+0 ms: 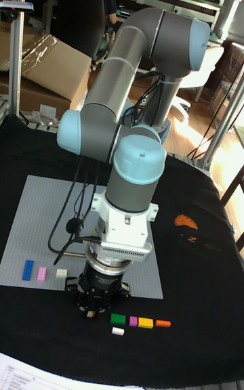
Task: Build with small Lego blocks
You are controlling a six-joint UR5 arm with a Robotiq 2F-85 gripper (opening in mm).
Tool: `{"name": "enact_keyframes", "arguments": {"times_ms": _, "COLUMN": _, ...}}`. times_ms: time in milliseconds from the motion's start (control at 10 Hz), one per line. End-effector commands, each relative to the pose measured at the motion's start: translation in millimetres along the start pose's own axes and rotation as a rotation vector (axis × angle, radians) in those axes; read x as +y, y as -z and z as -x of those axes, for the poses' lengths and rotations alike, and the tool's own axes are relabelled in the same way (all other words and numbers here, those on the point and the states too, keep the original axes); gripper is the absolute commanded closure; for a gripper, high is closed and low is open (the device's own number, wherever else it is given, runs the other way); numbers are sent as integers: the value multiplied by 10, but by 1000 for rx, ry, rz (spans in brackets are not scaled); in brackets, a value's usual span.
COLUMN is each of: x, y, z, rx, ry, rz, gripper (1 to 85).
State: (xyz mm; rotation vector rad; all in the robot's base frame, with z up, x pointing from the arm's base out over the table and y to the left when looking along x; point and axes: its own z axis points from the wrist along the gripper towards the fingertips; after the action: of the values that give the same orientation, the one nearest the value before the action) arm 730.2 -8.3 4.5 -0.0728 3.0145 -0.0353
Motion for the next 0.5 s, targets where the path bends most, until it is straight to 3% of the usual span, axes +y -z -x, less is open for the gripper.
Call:
{"name": "enact_keyframes", "arguments": {"times_ms": 0, "x": -84, "y": 2, "z": -24, "rx": 2, "ry": 1, "rz": -9, "gripper": 777}}
{"name": "enact_keyframes", "arguments": {"times_ms": 100, "x": -45, "y": 21, "z": -66, "rx": 8, "ry": -13, "rz": 16, "gripper": 777}}
{"name": "enact_keyframes", "arguments": {"times_ms": 400, "x": -149, "y": 90, "z": -203, "rx": 22, "ry": 5, "rz": 13, "gripper": 777}}
